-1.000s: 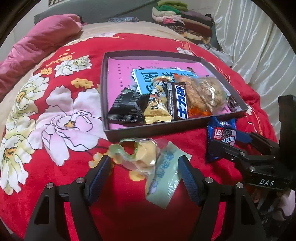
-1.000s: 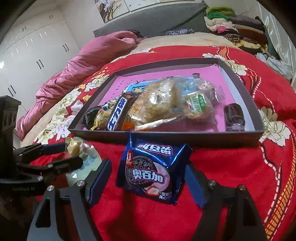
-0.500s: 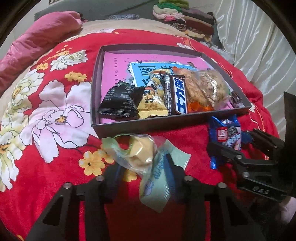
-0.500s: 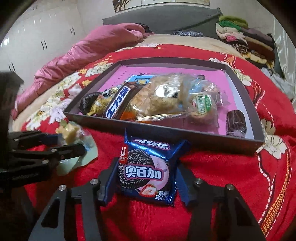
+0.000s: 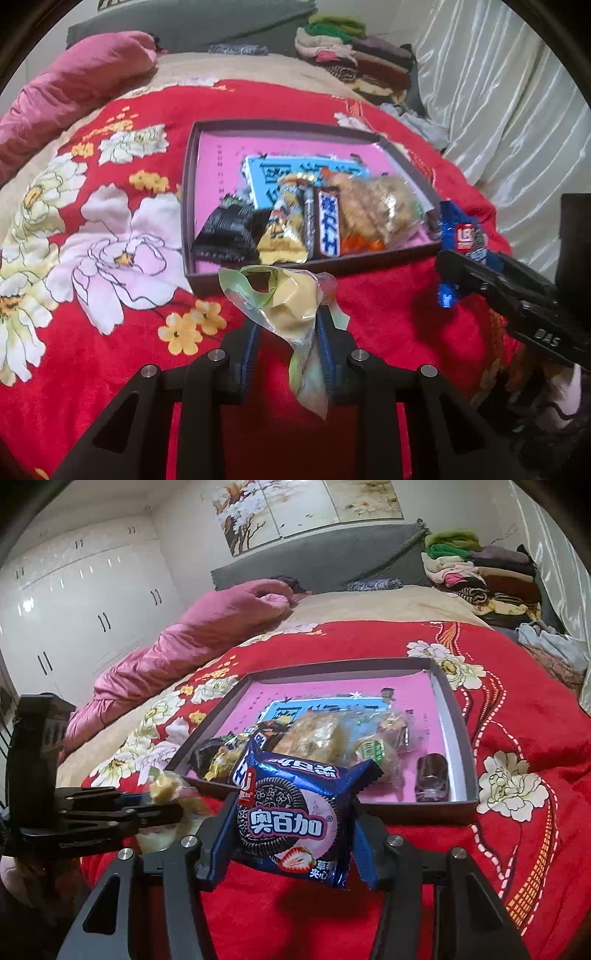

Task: Organize snacks
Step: 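Grasp the clear yellow-snack bag with the left tool while the right tool grasps the blue Oreo pack, then carry the yellow-snack bag over the tray with the left tool while the right tool carries the Oreo pack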

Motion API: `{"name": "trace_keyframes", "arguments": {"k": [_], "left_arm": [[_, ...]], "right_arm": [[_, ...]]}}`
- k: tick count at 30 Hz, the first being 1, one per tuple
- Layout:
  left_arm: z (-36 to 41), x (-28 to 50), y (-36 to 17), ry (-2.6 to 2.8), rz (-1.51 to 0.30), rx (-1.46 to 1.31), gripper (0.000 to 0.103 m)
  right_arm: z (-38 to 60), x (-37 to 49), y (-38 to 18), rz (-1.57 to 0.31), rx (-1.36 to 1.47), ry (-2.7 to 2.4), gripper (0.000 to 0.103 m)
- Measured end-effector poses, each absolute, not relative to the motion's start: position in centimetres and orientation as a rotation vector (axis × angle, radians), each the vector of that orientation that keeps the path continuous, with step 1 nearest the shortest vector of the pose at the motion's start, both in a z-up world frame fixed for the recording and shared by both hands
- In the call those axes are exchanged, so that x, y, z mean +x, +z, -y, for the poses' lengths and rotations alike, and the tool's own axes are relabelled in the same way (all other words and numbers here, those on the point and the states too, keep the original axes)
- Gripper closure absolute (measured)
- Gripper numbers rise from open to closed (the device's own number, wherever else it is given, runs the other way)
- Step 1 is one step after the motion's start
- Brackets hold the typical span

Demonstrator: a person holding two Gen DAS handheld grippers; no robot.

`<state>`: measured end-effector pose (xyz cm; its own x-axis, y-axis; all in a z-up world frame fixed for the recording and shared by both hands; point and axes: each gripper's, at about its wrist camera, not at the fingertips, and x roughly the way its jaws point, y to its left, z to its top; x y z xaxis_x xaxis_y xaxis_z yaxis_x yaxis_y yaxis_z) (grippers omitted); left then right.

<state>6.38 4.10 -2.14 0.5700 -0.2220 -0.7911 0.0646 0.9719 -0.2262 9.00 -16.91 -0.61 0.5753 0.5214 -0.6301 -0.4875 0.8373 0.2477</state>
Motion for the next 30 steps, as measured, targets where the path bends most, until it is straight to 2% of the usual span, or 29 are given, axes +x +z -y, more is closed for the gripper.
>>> {"name": "trace_keyframes", "arguments": {"k": [11, 30], "left_arm": [[-4.2, 6.6, 1.4, -0.156, -0.865, -0.201, 0.073], [-3.2, 10.3, 2.9, -0.120, -0.821, -0.219, 0.073]], "right_arm": [[18.2, 9.8, 0.5, -0.693, 0.073, 0.569, 0.048], [20.1, 12.0, 1.8, -0.620, 0.089, 0.519, 0.048]]}}
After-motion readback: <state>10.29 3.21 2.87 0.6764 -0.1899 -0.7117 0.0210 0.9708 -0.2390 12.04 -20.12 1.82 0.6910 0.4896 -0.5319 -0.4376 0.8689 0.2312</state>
